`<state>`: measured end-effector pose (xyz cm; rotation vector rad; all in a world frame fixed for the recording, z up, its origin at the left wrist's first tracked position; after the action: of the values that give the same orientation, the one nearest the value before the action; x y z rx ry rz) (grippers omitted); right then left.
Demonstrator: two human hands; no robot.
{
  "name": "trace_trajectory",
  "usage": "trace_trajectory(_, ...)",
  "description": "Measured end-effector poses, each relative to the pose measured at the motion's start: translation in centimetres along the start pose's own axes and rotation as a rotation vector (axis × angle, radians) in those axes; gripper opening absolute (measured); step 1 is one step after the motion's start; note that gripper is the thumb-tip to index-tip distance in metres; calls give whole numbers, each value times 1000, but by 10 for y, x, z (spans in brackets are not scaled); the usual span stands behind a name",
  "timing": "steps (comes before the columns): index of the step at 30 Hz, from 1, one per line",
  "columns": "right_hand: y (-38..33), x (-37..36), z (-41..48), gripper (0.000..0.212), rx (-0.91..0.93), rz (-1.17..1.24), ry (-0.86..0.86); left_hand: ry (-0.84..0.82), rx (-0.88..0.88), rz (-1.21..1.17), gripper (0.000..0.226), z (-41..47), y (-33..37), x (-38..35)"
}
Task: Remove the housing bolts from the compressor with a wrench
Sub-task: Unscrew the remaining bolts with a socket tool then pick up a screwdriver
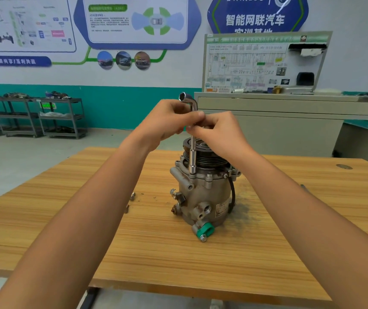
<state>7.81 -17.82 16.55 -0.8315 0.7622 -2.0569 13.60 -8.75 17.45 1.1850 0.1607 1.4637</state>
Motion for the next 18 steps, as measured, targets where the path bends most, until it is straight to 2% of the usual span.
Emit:
trace_trajectory(2, 3, -3, 0, 11, -45, 27, -54, -123, -16, -275, 10, -4, 3, -6)
trace_trajectory(4, 6, -5, -1, 15, -97, 30, -98, -189, -62, -407, 20, -5, 9, -9)
trace_trajectory(7, 7, -7, 1, 27, -140, -9, -129, -131, -93, -345, 20, -4, 13, -6)
trace_trajectory(11, -5, 0, 2, 29, 3, -241, 9, 80, -74, -182, 15, 0, 15, 6)
trace_trajectory(13, -9, 2, 1, 26, 52, -248, 54, 107, -62, -165, 14, 2, 15, 6)
trace_trajectory(15, -11, 0, 0, 23, 73, -232, 54, 25, -30, -201, 10, 3, 14, 3)
trace_trajectory(18, -8, 0, -1, 22, 48, -143, 0, -217, -3, -299, 14, -2, 14, -7)
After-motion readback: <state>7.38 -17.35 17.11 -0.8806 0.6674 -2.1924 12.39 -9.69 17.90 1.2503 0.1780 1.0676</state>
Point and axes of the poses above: each hand's wrist, its own z-axis towards the middle knuckle, its own x-axis out of the back of the hand, y = z × x, the point moved 10 cm from there along z, towards the middle knuckle, and after that the axes turned 14 degrees about z, right-handed, at the moved point
